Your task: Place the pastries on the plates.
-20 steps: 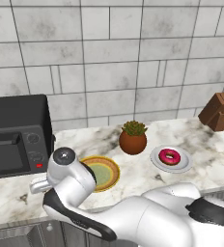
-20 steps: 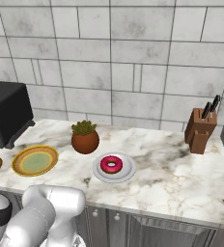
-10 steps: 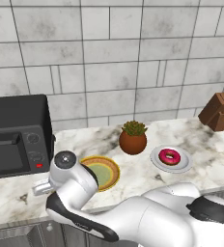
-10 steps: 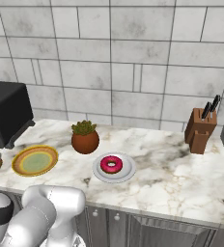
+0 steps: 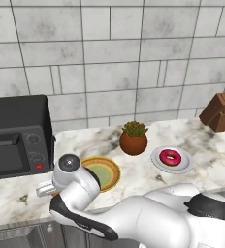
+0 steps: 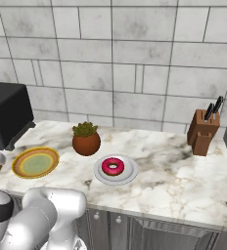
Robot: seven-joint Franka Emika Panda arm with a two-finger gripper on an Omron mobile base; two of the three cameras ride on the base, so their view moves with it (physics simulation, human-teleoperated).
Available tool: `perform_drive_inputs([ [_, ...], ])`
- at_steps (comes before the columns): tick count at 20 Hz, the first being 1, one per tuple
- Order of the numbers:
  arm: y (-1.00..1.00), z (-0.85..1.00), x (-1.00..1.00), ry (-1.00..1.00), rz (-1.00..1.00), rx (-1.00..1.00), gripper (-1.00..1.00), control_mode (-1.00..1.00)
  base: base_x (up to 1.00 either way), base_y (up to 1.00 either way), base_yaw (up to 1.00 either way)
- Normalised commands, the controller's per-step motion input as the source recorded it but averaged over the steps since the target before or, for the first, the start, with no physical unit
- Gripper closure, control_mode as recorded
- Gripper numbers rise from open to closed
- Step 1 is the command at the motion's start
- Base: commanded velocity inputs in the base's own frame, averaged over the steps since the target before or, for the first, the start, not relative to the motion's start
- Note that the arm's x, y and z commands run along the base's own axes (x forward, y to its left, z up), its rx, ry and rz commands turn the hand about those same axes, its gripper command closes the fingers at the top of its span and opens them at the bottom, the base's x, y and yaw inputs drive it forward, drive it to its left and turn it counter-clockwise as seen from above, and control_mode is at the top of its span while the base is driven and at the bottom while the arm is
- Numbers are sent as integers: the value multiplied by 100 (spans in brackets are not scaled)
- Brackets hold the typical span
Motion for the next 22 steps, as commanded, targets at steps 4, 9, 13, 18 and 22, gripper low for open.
perform_drive_inputs([
  [4, 8, -25, 19, 0, 0, 0, -100, -100, 0, 0, 0],
  [9, 7, -27, 19, 0, 0, 0, -100, -100, 0, 0, 0],
  [13, 4, -29, 18, 0, 0, 0, -100, -100, 0, 0, 0],
  [18, 11, -31, 18, 0, 0, 0, -100, -100, 0, 0, 0],
  [22, 28, -31, 23, 0, 0, -1, -100, -100, 0, 0, 0],
])
